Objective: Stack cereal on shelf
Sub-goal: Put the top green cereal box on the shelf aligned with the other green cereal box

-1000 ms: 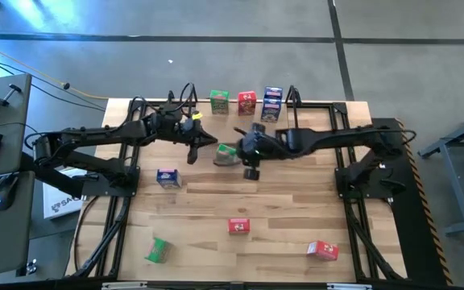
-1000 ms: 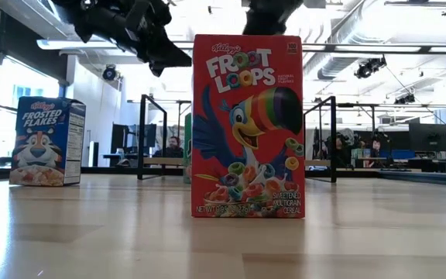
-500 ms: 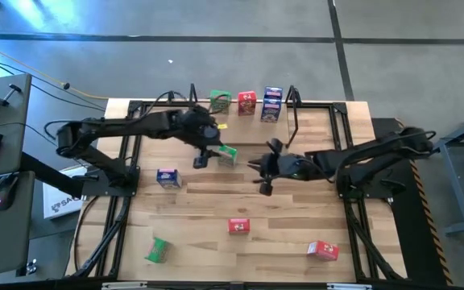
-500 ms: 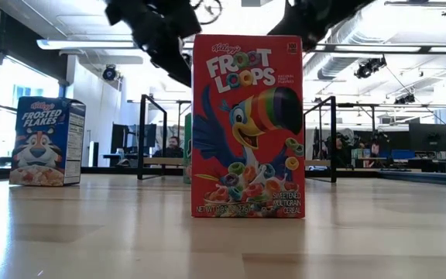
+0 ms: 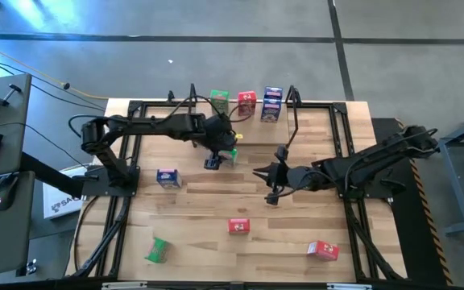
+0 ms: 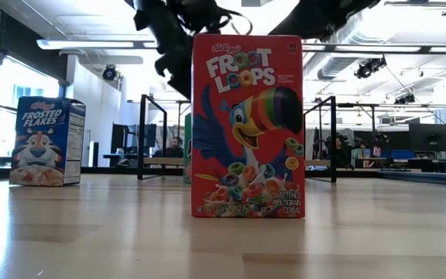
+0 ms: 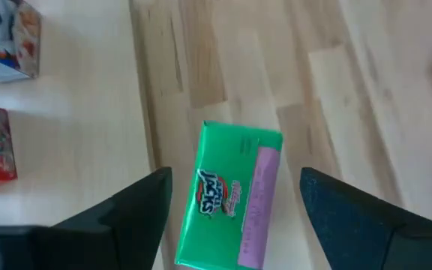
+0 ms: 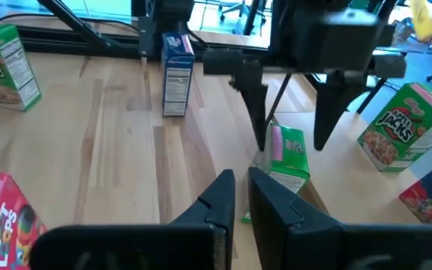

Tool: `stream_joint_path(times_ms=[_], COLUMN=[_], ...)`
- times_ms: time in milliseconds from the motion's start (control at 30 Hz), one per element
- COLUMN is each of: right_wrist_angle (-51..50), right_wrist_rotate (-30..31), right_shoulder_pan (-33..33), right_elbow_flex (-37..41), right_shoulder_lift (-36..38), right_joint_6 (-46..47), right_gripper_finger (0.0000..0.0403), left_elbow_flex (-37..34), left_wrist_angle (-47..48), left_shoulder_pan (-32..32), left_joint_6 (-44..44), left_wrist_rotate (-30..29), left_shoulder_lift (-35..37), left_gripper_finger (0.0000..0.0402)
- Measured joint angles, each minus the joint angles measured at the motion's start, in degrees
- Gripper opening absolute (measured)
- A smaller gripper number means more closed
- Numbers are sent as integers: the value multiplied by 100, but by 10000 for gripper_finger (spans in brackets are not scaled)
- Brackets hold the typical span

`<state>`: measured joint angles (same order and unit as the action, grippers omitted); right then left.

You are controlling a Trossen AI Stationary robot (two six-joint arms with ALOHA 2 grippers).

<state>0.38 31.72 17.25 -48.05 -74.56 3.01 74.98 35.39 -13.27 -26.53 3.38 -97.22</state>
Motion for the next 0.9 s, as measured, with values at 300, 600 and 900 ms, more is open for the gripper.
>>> stream_joint_path(times_ms=[300,600,900], right_wrist_angle=[26,24,-7], right_wrist_rotate=[5,5,3], right_shoulder_pan=[11,11,11], right_elbow_flex=[0,0,0], right_shoulder_lift=[-2,-4,-7], right_joint_6=[-101,-153,-153], right_gripper_finger=[24,24,24], left_elbow_flex=[2,-4,143], left_wrist_angle=[88,151,489], left_shoulder_pan=[16,-34,-111], left_joint_6=[-126,-78,-237], left_wrist_rotate=[-163,-38,-95], left_shoulder_lift=[-229,-349,-190], left_gripper_finger=[282,222,170])
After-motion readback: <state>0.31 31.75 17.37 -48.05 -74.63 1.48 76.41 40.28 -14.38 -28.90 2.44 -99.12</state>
